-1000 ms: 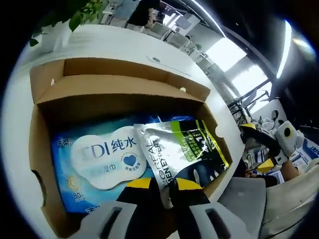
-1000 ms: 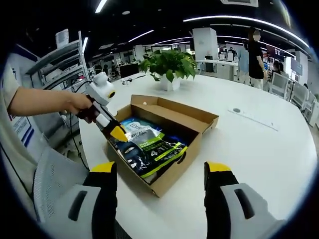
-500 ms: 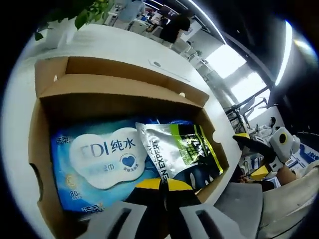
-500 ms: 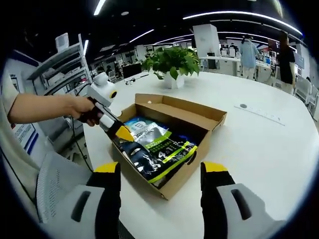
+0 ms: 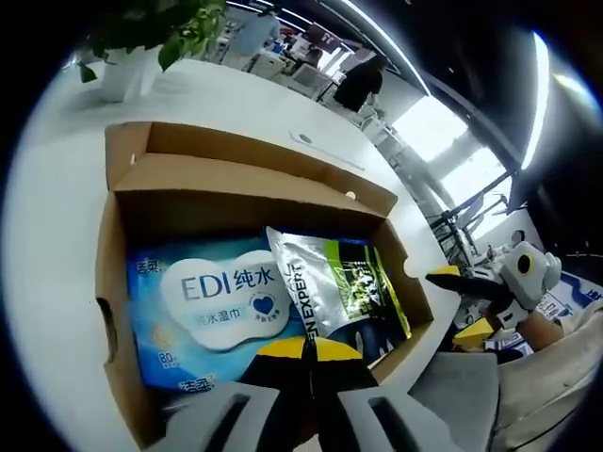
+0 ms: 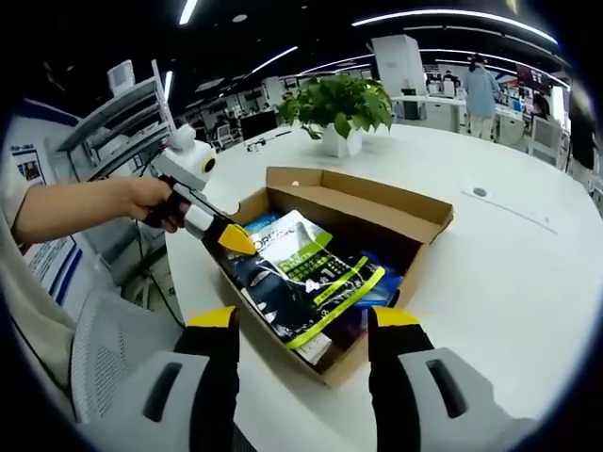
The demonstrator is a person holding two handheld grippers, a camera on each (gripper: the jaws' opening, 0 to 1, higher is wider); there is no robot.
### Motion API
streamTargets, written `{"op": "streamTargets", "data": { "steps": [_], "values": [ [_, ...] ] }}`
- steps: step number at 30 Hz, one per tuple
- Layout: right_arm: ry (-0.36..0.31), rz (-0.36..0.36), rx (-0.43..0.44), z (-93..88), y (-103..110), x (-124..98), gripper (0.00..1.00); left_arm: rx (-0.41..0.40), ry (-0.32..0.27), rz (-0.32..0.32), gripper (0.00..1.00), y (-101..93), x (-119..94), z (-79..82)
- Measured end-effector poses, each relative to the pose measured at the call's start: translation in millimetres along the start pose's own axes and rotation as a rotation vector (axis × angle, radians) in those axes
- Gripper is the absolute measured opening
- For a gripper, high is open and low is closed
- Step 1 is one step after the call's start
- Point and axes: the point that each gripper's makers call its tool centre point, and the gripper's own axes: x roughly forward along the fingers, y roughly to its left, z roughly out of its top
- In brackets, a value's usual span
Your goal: Operate the shoe box by opening the lid, removing the specified soft item, and placing it in the target area until the item is outside and the box remains undamaged.
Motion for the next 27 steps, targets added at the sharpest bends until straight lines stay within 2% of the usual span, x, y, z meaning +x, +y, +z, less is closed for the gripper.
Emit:
{"op": "streamTargets", "data": {
  "steps": [14,21,27],
  "values": [
    [0.084,0.024,0.060,-2.6,3.6,31.3,0.42,0.023,-0.057,0.027,0.00,3.4,-16.6,5.0],
    [0.153,0.001,0.061,-6.3,3.4,46.0,0.38,0.048,-0.068,0.043,0.00,3.7,-20.0,7.3],
    [0.200,-0.009,0.109,-12.3,-0.2,53.5,0.36,0.067,-0.070,0.052,0.00,4.7,-21.8,7.0]
  ]
}}
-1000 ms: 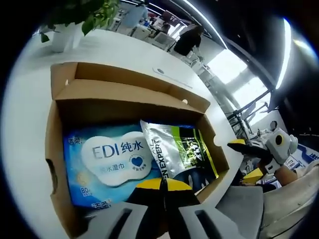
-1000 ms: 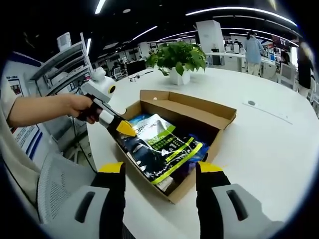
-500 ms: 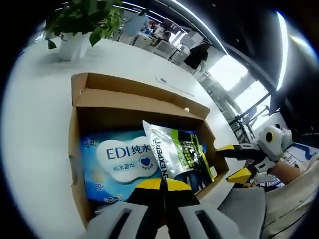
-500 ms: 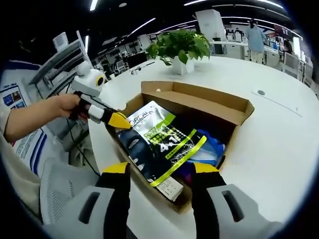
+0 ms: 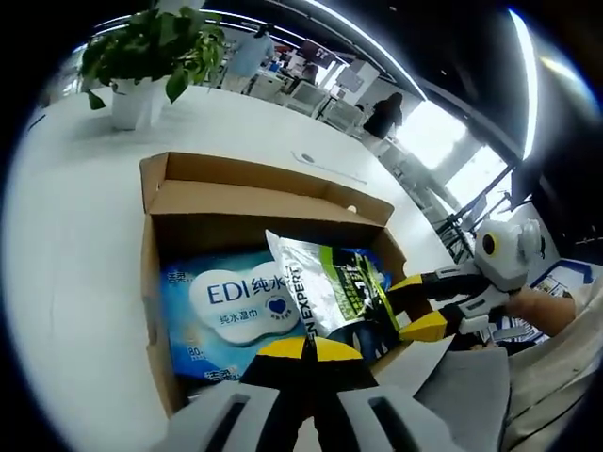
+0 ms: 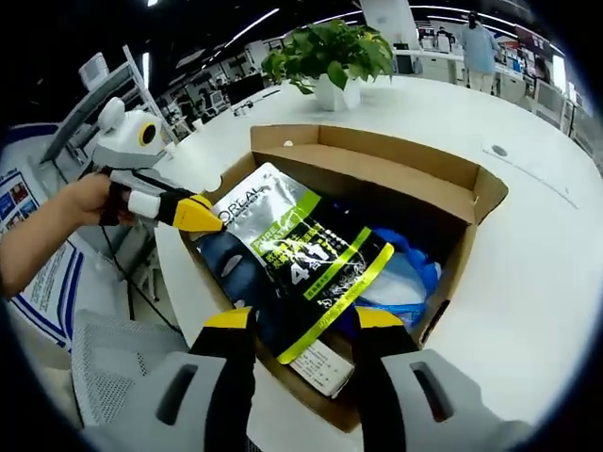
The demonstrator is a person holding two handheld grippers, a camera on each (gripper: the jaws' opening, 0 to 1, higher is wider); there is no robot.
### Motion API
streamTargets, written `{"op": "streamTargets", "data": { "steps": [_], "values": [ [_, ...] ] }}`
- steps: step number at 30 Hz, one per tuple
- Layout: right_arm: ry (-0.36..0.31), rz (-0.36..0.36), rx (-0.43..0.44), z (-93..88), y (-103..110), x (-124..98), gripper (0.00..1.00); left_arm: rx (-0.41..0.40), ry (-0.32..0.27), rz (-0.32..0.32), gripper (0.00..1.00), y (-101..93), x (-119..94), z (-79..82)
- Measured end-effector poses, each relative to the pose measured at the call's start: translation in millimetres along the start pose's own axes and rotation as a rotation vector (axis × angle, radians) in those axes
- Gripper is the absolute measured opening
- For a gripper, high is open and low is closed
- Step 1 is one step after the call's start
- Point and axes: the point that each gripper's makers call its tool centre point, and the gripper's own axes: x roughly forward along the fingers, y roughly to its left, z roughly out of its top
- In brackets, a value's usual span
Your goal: Operate the shoe box by opening the lid, removing the specified soft item, and placing it in the target area until the item is outside and the box remains undamaged.
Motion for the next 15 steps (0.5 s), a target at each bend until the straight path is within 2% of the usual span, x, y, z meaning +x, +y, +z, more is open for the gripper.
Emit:
{"op": "streamTargets", "data": {
  "steps": [3,11,15],
  "values": [
    [0.012,0.016,0.057,0.0,0.4,3.4,0.34,0.002,-0.001,0.001,0.00,0.8,-1.3,-0.6],
    [0.059,0.008,0.045,-7.2,4.1,11.8,0.31,0.011,0.003,0.002,0.00,2.3,-2.3,-2.8],
    [0.051,0.002,0.078,-6.0,1.7,11.9,0.26,0.011,0.006,0.007,0.00,3.6,-2.7,-4.2]
  ]
}}
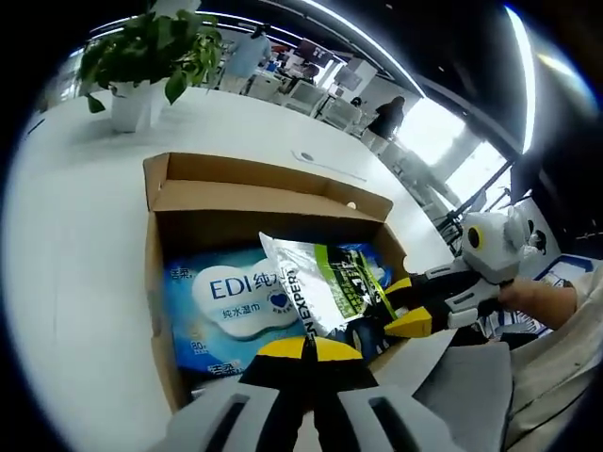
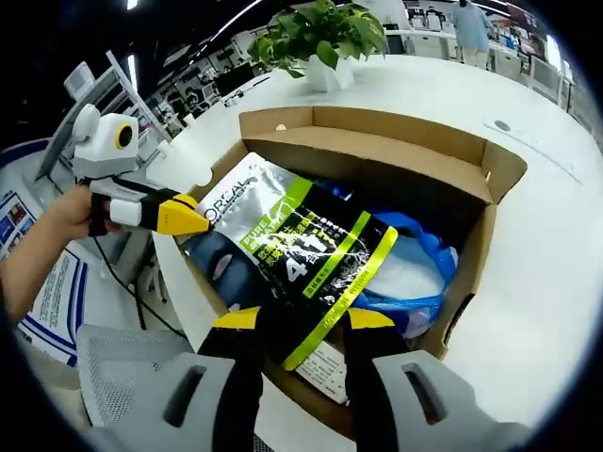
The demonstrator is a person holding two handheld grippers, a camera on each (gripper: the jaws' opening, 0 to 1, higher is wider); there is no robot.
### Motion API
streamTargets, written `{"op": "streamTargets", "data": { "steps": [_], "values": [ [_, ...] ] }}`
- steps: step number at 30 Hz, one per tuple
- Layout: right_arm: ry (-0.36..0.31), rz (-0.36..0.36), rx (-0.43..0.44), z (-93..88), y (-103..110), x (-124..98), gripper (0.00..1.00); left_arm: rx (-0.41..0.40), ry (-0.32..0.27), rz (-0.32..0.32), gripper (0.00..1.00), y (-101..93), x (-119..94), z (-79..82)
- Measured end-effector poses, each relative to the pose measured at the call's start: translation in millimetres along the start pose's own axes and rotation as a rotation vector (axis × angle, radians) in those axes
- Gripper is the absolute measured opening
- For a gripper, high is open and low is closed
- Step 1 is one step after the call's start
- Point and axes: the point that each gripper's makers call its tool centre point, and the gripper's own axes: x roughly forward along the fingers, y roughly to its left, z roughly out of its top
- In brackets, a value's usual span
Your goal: Operate the shoe box by opening the lid, removing the specified soft item, and placing it in the target area until the item is outside and the box remains undamaged.
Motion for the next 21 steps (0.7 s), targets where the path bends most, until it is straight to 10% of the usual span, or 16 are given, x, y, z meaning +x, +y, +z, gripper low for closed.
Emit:
{"op": "streamTargets", "data": {
  "steps": [6,21],
  "values": [
    [-0.033,-0.045,-0.009,5.4,-8.4,-4.3,0.05,-0.002,-0.002,0.007,0.00,1.4,-0.3,-0.8],
    [-0.071,-0.035,-0.033,13.0,-2.1,-16.0,0.00,0.008,-0.007,0.022,0.00,-7.0,-3.7,2.9]
  ]
}}
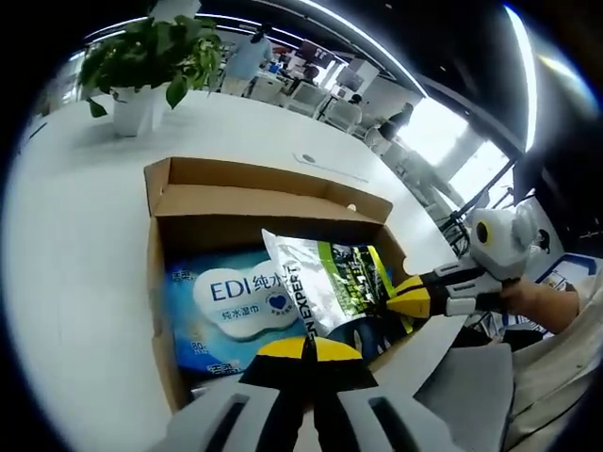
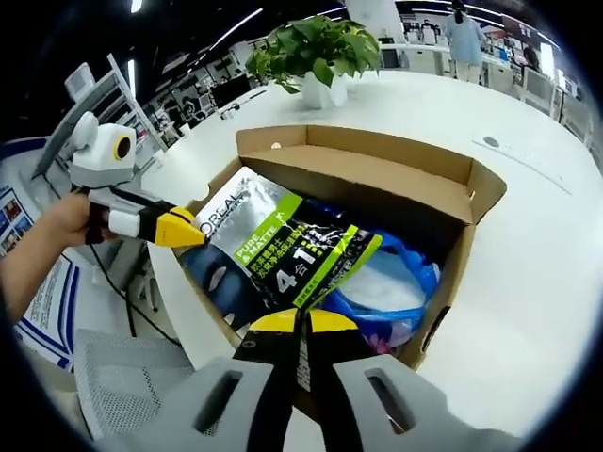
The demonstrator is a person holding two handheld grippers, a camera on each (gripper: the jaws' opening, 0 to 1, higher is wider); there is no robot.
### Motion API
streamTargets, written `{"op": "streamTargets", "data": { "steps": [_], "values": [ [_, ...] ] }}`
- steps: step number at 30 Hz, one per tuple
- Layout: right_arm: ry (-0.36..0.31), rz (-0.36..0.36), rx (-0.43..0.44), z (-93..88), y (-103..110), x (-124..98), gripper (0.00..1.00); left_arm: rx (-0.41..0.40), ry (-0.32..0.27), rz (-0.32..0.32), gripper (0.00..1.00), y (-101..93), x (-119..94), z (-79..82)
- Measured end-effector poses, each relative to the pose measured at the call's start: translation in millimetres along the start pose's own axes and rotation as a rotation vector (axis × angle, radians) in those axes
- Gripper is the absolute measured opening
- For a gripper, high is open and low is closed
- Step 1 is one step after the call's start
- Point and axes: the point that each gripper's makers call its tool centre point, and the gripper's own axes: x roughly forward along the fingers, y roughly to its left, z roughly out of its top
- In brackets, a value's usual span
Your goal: Operate the shoe box by opening the lid, removing the specified soft item, and placing it in the target area until the item is outside and the box remains undamaged.
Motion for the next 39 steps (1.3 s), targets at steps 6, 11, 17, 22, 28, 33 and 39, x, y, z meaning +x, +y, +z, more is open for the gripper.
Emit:
{"op": "streamTargets", "data": {
  "steps": [6,11,17,22,28,33,39],
  "values": [
    [-0.025,-0.010,0.016,6.6,-4.5,-9.9,0.00,0.012,0.004,0.005,0.00,-7.8,1.6,3.5],
    [-0.045,-0.017,0.027,11.2,-7.7,-21.2,0.00,0.026,0.014,0.011,0.00,-14.5,4.9,6.9],
    [-0.064,-0.039,0.029,16.7,-17.3,-35.8,0.00,0.049,0.014,0.003,0.00,-28.3,10.9,14.0],
    [-0.070,-0.060,0.032,19.1,-25.9,-47.8,0.00,0.071,0.013,-0.005,0.00,-39.4,17.8,18.3],
    [-0.074,-0.084,0.045,17.8,-39.7,-62.4,0.00,0.092,0.022,-0.022,0.00,-55.5,28.0,21.6],
    [-0.074,-0.103,0.053,14.9,-50.9,-73.6,0.00,0.103,0.020,-0.036,0.00,-67.9,36.3,25.1],
    [-0.075,-0.116,0.078,12.1,-66.8,-88.6,0.00,0.113,0.020,-0.053,0.00,-85.5,46.5,29.1]
  ]
}}
